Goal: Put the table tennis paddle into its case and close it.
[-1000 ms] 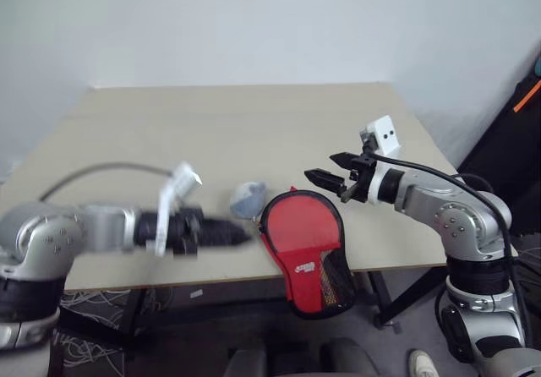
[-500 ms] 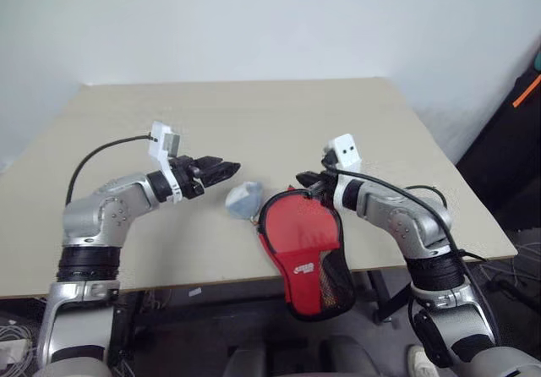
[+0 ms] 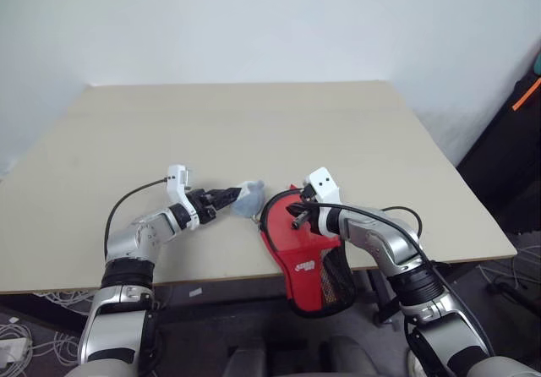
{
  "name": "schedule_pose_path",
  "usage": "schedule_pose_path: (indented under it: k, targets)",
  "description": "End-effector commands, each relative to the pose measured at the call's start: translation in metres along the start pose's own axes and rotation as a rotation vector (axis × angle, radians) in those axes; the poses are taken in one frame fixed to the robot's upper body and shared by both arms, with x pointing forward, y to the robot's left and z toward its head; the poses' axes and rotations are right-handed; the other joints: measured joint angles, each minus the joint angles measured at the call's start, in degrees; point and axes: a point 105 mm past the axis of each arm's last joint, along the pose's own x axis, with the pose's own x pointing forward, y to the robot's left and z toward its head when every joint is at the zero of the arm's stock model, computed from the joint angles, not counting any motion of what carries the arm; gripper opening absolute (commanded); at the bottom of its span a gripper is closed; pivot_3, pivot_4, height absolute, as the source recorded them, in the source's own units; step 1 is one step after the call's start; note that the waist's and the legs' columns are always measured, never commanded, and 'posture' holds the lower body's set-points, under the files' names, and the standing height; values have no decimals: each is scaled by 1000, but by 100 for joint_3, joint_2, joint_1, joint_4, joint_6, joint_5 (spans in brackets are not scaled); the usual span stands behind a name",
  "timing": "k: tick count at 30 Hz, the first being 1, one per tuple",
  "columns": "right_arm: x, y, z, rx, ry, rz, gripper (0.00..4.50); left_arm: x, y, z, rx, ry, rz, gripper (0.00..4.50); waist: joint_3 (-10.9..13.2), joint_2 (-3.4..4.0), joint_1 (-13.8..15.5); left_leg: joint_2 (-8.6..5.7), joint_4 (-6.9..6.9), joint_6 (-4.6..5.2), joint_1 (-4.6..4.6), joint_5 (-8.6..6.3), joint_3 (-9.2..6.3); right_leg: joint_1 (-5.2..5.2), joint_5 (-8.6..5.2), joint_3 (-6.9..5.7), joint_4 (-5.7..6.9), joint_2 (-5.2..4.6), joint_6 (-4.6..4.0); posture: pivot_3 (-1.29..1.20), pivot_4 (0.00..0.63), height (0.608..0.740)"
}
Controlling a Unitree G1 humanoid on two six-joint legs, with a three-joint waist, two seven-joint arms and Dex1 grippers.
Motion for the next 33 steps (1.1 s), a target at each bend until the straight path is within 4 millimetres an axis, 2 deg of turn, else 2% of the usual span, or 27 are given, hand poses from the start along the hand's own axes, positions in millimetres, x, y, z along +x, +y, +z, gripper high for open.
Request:
schedule_pose_path:
  k: [1, 15, 24, 33]
  targets:
    - [2, 3, 5, -26, -28, 7, 60, 4, -5, 14, 27, -39, -20, 3792, -1, -2, -1, 0, 0, 0, 0, 0, 0, 0, 0, 0, 1, 0, 0, 0, 0, 739]
    - [12, -3, -29, -36, 21, -13, 60, 20, -28, 3, 20, 1, -101, 3792, -8, -10, -1, -1, 4, 0, 7, 0, -4, 11, 7, -2, 3, 1, -9, 0, 0, 739]
    - [11, -8, -29, -24, 15, -33, 60, 20, -45, -11, 12, 63, -175, 3792, -9, -11, -1, -1, -3, 1, 58, -4, -6, 61, 3, -3, -6, 0, -4, 0, 0, 739]
    - [12, -10, -26, -15, 8, -43, 60, 17, -47, -19, -2, 87, -182, 3792, -9, -11, 1, -1, -6, 1, 73, -5, -6, 73, -2, -1, -6, 0, 3, 0, 0, 739]
